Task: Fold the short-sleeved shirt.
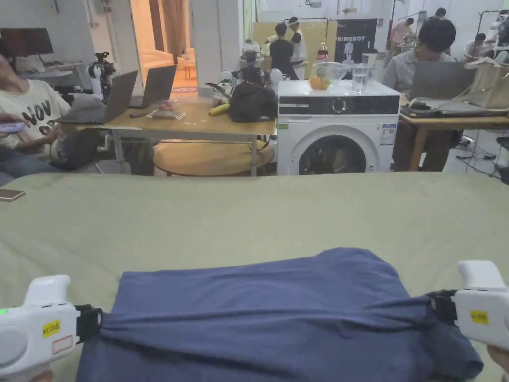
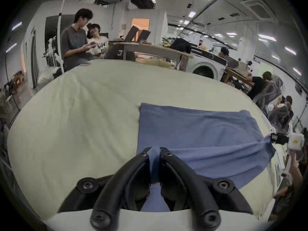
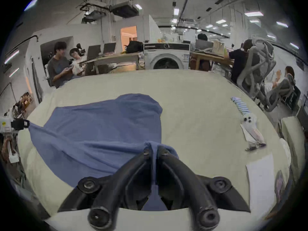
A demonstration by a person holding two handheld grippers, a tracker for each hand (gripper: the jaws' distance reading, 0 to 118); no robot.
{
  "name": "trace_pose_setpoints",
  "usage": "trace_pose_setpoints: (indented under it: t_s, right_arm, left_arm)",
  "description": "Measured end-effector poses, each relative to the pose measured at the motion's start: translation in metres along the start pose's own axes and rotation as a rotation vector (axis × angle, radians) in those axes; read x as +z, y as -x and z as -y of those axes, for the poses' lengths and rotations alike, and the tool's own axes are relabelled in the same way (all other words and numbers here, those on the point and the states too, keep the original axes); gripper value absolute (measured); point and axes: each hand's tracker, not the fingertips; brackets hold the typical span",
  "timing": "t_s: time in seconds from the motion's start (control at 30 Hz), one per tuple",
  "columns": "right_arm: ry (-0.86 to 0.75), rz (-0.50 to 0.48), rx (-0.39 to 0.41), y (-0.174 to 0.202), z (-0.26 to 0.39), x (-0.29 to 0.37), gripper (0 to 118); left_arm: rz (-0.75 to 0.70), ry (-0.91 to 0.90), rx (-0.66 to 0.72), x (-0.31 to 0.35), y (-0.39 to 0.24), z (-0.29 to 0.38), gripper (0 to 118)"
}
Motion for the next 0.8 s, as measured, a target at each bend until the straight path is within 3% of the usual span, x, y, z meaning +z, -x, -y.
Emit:
trace_pose_setpoints:
  t_s: [0.03,0.07,0.1,0.13,0.17,0.27,0.37,0.43,0.47,0.5,0.53,0.6,0.63,0.8]
  right_arm:
    - [0.007,0.003,-0.024,0.003,-0.002,-0.015,30]
    - [0.016,0.004,-0.033,0.005,-0.002,-0.026,53]
    - [0.028,0.018,-0.031,0.006,0.000,-0.034,64]
    - [0.040,0.041,-0.019,0.009,0.000,-0.043,64]
    - [0.045,0.065,-0.014,0.010,0.002,-0.047,64]
    - [0.020,0.045,-0.048,0.008,0.010,-0.042,64]
    - [-0.051,0.016,-0.027,0.013,0.016,-0.019,64]
    - [-0.094,0.000,-0.002,0.019,0.021,0.001,61]
    - [-0.110,-0.015,0.012,0.022,0.023,0.010,53]
    - [-0.130,-0.016,0.025,0.025,0.028,0.019,38]
    - [-0.143,-0.018,0.038,0.029,0.032,0.030,21]
    - [-0.158,-0.021,0.043,0.036,0.041,0.048,5]
    - [-0.165,-0.033,0.054,0.041,0.046,0.055,0]
    - [-0.184,-0.047,0.075,0.056,0.070,0.083,0]
  left_arm:
    - [0.424,0.100,-0.166,-0.021,-0.020,-0.004,16]
    - [0.405,0.108,-0.137,-0.030,-0.019,-0.006,40]
    - [0.398,0.106,-0.136,-0.037,-0.020,-0.008,70]
    - [0.391,0.112,-0.138,-0.041,-0.023,-0.007,91]
    - [-0.210,0.046,-0.316,-0.032,-0.001,-0.018,91]
    - [-0.177,0.002,-0.335,-0.031,0.000,-0.018,91]
    - [-0.118,-0.087,-0.358,-0.009,-0.010,-0.018,90]
    - [-0.106,-0.146,-0.405,0.013,-0.020,-0.014,87]
    - [-0.084,-0.168,-0.417,0.022,-0.025,-0.011,80]
    - [-0.059,-0.187,-0.426,0.032,-0.030,-0.007,64]
    - [-0.039,-0.182,-0.424,0.041,-0.033,-0.001,35]
    - [-0.005,-0.207,-0.442,0.058,-0.042,0.013,0]
    - [0.004,-0.220,-0.457,0.066,-0.048,0.020,0]
    - [0.065,-0.199,-0.473,0.097,-0.058,0.054,0]
